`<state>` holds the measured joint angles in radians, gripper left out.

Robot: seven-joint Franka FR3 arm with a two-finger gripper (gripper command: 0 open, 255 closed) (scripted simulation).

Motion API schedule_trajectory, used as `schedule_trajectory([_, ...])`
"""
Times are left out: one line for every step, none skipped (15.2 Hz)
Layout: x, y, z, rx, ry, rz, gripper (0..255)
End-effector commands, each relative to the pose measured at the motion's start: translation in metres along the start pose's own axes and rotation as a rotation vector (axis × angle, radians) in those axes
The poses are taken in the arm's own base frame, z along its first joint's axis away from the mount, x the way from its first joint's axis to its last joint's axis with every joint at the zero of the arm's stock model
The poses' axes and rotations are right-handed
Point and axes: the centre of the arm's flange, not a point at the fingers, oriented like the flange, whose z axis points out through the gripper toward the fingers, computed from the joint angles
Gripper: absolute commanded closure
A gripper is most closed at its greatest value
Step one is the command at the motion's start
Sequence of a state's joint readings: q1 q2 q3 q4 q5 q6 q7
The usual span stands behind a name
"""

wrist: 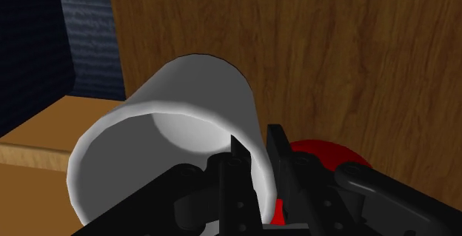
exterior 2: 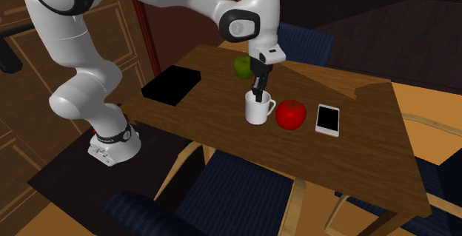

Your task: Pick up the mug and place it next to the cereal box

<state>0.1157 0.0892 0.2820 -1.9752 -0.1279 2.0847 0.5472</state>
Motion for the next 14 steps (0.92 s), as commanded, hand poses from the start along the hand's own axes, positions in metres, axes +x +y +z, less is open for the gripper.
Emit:
schedule_trajectory([0.001, 0.0, -0.01, 0.0, 0.0, 0.0, 255])
schedule_trajectory([0.001, 0.0, -0.016, 0.0, 0.0, 0.0, 255])
schedule_trajectory([0.001, 0.0, -0.021, 0.0, 0.0, 0.0, 255])
schedule_trajectory([0.002, 0.001, -0.026, 0.0, 0.0, 0.0, 255])
schedule_trajectory([0.002, 0.001, -0.031, 0.0, 0.0, 0.0, 255])
schedule_trajectory([0.002, 0.001, -0.037, 0.0, 0.0, 0.0, 255])
schedule_trajectory([0.003, 0.002, -0.042, 0.0, 0.0, 0.0, 255])
schedule_trajectory([0.003, 0.002, -0.047, 0.0, 0.0, 0.0, 255])
schedule_trajectory([0.003, 0.003, -0.052, 0.0, 0.0, 0.0, 255])
schedule_trajectory([0.004, 0.003, -0.058, 0.0, 0.0, 0.0, 255])
schedule_trajectory([0.004, 0.003, -0.063, 0.0, 0.0, 0.0, 255])
schedule_trajectory([0.004, 0.004, -0.068, 0.0, 0.0, 0.0, 255])
schedule_trajectory([0.005, 0.004, -0.073, 0.0, 0.0, 0.0, 255])
schedule_trajectory([0.005, 0.004, -0.079, 0.0, 0.0, 0.0, 255])
